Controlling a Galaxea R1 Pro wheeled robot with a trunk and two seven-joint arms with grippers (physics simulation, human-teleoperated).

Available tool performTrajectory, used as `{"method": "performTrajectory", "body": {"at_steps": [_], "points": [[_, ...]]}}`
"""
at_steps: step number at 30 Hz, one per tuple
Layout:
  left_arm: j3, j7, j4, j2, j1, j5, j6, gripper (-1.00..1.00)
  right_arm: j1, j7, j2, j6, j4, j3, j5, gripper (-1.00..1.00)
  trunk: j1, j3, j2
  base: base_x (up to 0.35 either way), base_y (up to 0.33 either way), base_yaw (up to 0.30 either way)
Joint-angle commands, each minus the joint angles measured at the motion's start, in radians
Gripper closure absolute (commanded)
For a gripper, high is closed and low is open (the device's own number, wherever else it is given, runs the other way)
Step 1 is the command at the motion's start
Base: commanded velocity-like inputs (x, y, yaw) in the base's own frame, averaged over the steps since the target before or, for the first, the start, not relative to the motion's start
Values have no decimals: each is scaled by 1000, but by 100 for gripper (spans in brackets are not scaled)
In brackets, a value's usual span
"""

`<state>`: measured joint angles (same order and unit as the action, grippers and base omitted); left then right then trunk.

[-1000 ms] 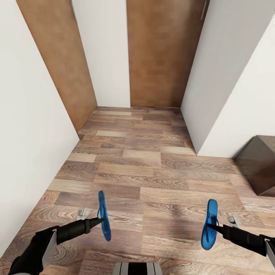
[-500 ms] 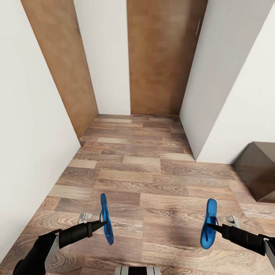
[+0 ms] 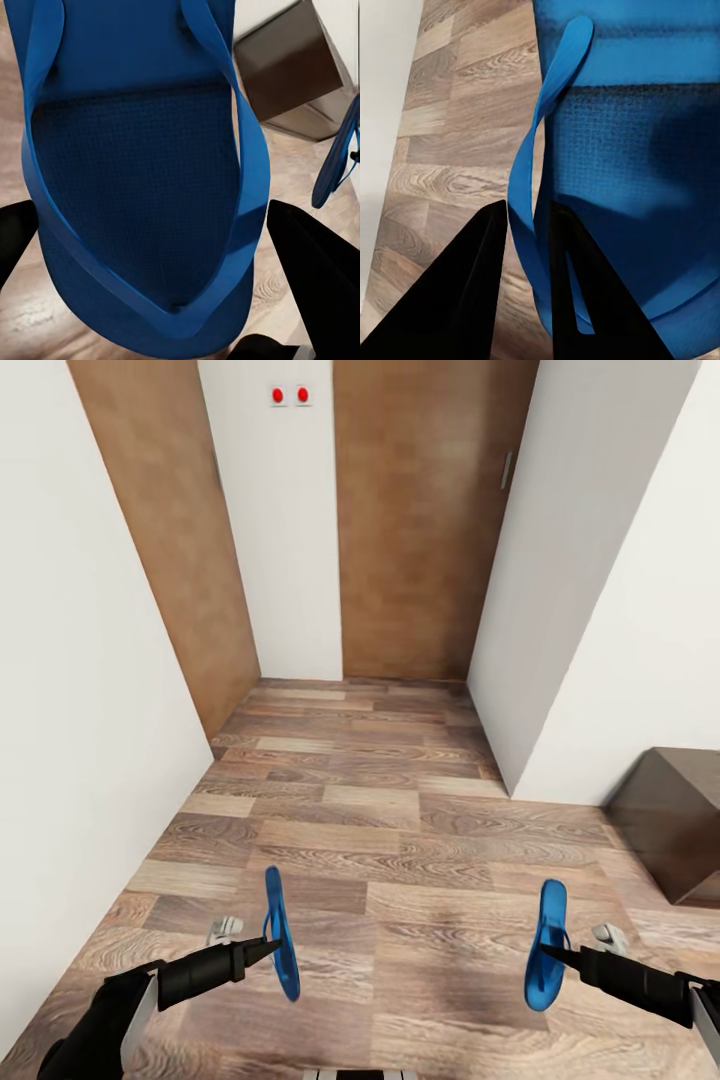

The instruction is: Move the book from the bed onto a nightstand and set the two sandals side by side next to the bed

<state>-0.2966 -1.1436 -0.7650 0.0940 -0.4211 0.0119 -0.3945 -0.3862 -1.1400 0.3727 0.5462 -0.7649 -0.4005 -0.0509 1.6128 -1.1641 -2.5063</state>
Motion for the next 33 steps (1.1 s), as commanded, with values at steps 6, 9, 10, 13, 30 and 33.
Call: {"method": "performTrajectory", "body": {"at_steps": [6,9,10,13,30,33], "points": [[-3,-7,0,0,-1,2,-12,100,0,-4,-1,12,11,0,-9,100,-3,22,1,0,0,0],[-3,-6,0,0,-1,2,-12,100,0,-3,-1,11,13,-1,-8,100,-4,34,2,0,0,0],[-3,-6,0,0,-1,2,-12,100,0,-3,-1,9,14,-1,-8,100,-5,38,2,0,0,0],[-3,-7,0,0,0,1,-12,100,0,-3,-2,-36,43,-1,-7,100,-6,50,3,0,0,0],[-6,-8,6,2,-1,3,-5,100,0,-2,-2,-244,285,0,-6,100,-20,114,20,0,0,0],[-7,-8,29,20,0,0,-2,100,0,-2,-2,-250,304,0,-6,100,-32,123,41,0,0,0]]}}
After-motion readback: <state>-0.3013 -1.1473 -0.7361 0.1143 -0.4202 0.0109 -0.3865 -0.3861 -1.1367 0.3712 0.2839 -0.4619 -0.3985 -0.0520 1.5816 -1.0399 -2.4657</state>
